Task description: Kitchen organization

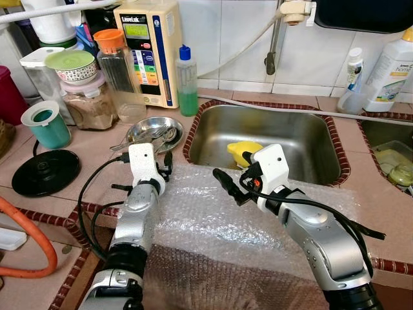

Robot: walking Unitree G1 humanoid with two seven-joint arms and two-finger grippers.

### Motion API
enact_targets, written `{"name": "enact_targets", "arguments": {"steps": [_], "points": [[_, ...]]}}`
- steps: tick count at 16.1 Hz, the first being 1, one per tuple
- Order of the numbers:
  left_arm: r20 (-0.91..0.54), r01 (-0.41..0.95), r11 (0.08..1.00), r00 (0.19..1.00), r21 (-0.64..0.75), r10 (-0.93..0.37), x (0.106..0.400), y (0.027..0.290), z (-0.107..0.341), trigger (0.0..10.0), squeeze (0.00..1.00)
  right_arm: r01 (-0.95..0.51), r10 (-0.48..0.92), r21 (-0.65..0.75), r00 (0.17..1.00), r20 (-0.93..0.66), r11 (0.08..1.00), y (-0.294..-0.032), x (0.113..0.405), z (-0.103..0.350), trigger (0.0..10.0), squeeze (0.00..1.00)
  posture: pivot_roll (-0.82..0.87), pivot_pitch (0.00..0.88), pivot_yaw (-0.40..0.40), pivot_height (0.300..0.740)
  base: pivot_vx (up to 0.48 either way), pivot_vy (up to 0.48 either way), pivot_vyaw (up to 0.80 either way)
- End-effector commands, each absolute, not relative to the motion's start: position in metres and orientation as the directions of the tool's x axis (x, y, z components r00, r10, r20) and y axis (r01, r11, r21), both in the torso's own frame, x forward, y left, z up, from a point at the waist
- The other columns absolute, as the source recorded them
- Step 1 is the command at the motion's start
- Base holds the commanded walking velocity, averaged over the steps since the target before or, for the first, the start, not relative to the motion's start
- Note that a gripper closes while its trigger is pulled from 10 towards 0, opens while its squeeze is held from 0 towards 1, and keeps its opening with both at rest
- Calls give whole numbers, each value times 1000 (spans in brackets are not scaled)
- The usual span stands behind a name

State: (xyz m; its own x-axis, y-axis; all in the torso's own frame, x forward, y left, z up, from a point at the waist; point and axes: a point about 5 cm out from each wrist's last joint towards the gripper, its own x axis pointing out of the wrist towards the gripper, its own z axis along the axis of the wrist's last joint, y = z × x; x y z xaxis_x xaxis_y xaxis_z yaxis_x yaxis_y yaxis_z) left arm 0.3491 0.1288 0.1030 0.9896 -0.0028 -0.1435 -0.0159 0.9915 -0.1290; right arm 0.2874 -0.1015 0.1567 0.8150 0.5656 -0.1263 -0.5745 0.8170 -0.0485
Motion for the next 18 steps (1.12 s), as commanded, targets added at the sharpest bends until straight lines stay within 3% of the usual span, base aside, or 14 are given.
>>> {"name": "enact_targets", "arguments": {"steps": [1,2,3,4,5,7,18], "points": [[-126,-17,994,992,-107,3,352,131,107,1412,0,-589,581,-60,806,-115,806,-99,286,161,10000,0,-91,0,79,740,0,0,0],[-118,-16,995,993,-98,4,352,132,107,2196,0,-589,580,-59,806,-116,806,-99,286,161,10000,0,-91,0,79,740,0,0,0],[-111,-7,997,994,-80,-2,353,131,108,6667,0,-588,580,-59,806,-117,806,-99,286,160,10000,0,-91,0,79,740,0,0,0],[-101,1,998,995,-68,-8,353,131,109,7882,0,-589,580,-61,806,-117,806,-98,286,160,10000,0,-89,0,78,740,0,0,0],[-103,2,998,995,-69,-9,352,131,108,8118,0,-589,580,-62,806,-118,806,-98,286,160,10000,0,-89,0,78,740,0,0,0],[-111,-3,997,994,-82,-6,352,131,105,0,0,-587,578,-65,807,-120,807,-98,286,159,10000,0,-88,0,76,740,0,0,0],[-99,-16,995,995,-103,6,354,135,107,0,0,-583,573,-70,810,-124,809,-99,288,159,10000,0,-85,0,77,740,0,0,0]]}}
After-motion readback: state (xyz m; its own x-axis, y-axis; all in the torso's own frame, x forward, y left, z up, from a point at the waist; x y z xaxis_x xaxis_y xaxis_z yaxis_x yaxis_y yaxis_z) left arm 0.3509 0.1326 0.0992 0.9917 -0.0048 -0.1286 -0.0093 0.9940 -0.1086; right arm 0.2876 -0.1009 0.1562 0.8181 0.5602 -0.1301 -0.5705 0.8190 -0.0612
